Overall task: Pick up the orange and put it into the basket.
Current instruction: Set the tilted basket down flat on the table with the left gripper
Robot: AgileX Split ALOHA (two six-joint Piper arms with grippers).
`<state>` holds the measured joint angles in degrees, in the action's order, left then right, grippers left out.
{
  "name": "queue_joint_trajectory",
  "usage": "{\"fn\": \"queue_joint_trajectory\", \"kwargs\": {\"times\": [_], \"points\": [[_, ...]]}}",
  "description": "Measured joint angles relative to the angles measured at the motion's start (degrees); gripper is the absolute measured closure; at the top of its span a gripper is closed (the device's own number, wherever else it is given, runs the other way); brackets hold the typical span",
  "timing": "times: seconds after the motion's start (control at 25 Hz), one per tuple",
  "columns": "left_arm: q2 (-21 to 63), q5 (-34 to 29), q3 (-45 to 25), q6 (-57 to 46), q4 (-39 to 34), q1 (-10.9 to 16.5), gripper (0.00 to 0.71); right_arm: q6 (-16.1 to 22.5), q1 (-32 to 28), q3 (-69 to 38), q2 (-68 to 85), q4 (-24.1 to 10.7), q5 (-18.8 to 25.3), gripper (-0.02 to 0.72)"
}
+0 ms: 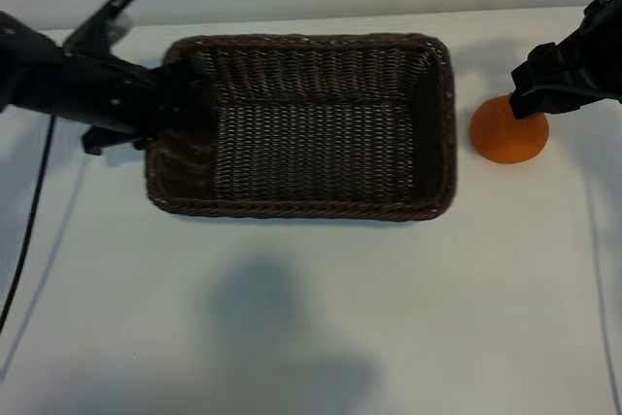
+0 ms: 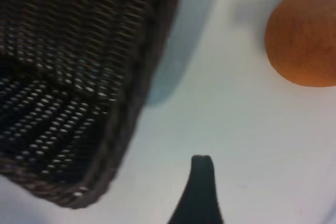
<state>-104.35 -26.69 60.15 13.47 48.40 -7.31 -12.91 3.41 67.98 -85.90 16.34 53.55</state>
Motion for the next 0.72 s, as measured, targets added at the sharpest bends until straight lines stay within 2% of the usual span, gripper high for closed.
{"fn": "queue_joint_trajectory", "kwargs": {"times": [0.16,0.72], "points": [[-2.1,1.4,0.0,-0.9,0.1,-1.3,0.380,0.0,0.0,0.0,0.0,0.0,0.0,0.109],[-6.2,1.2,0.2,-1.3,0.2,-1.3,0.380,0.0,0.0,0.0,0.0,0.0,0.0,0.109]]}}
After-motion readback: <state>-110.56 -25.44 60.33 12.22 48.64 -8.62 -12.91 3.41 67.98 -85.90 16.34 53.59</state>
